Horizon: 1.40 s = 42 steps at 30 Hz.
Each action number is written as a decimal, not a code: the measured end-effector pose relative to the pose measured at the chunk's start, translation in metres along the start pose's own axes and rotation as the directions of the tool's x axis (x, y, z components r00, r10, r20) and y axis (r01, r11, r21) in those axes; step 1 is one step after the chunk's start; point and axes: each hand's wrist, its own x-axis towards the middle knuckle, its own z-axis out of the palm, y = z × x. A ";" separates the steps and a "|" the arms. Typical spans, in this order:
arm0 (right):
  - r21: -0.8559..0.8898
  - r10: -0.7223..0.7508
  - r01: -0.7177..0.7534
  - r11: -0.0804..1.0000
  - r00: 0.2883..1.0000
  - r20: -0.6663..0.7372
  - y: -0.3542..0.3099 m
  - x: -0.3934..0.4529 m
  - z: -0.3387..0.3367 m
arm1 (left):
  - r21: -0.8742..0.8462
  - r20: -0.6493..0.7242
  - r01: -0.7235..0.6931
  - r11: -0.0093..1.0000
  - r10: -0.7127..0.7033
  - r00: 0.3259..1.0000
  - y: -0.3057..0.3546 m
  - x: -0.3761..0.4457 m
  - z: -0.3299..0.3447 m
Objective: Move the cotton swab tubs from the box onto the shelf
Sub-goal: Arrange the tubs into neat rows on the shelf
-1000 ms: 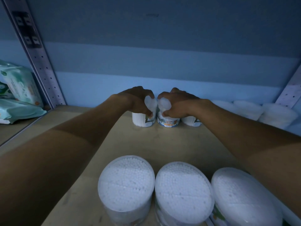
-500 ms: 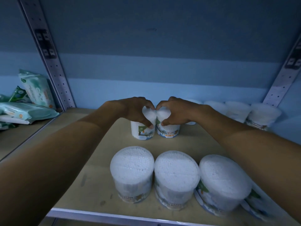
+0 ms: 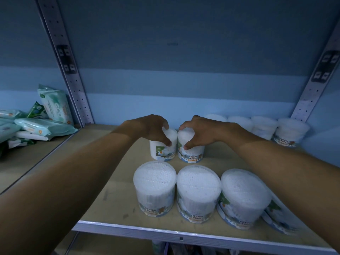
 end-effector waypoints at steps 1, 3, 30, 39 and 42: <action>0.007 0.000 0.000 1.000 1.000 0.002 0.000 -0.002 0.000 | 0.013 0.015 -0.012 1.000 0.012 1.000 0.000 -0.003 -0.002; 0.012 -0.003 0.003 1.000 1.000 0.012 -0.001 -0.006 0.000 | 0.029 0.046 -0.038 0.999 0.036 0.998 0.000 -0.008 -0.007; 0.033 0.009 -0.013 0.999 0.995 0.102 -0.014 -0.029 -0.011 | 0.000 0.168 -0.011 1.000 0.011 0.986 0.016 -0.043 -0.022; 0.068 0.024 -0.033 0.997 0.991 0.134 -0.017 -0.042 -0.012 | 0.000 0.165 -0.039 0.999 0.038 0.986 0.013 -0.052 -0.021; 0.079 0.027 -0.039 0.996 0.989 0.146 -0.018 -0.046 -0.013 | -0.034 0.159 -0.040 0.999 0.045 0.986 0.011 -0.054 -0.020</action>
